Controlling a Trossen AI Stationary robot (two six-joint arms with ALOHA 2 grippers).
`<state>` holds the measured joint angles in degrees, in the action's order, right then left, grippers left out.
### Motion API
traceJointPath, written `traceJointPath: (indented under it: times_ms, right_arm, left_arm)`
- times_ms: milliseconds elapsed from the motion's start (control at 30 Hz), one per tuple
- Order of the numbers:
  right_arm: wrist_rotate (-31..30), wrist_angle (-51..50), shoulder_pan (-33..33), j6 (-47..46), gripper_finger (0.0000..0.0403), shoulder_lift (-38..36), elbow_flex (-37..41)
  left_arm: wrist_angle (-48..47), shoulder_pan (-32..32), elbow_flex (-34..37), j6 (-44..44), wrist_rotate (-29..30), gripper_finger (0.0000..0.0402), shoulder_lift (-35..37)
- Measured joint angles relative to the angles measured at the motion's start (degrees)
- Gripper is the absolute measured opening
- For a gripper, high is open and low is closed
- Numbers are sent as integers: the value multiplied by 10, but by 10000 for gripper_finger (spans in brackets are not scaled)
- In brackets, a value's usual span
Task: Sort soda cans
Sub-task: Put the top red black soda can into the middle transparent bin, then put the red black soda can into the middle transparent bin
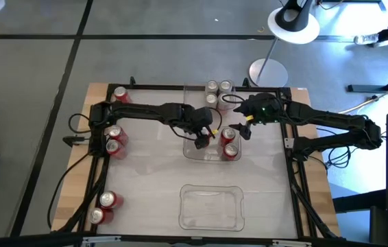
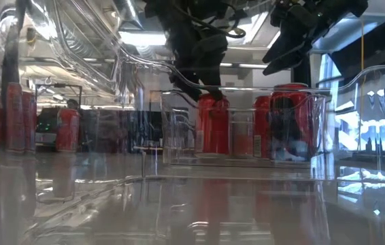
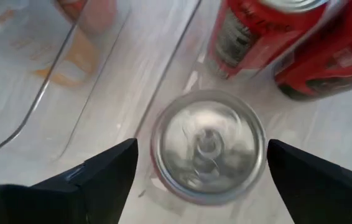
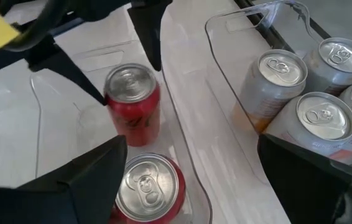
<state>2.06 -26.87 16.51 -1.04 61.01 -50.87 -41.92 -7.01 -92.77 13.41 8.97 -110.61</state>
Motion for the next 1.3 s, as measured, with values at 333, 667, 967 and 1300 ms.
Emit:
traceJointPath:
  times_ms: [333,667,967,1300]
  right_arm:
    - [0,-1,0,5,360,0,0]
    - [0,2,0,13,360,0,0]
    - [-1,2,0,13,360,0,0]
    - [-2,2,0,13,360,0,0]
  left_arm:
    - [-29,6,0,15,2,341,47]
    - [-126,53,0,103,22,337,166]
    - [-243,157,0,212,52,336,217]
    - [-388,303,0,526,18,336,243]
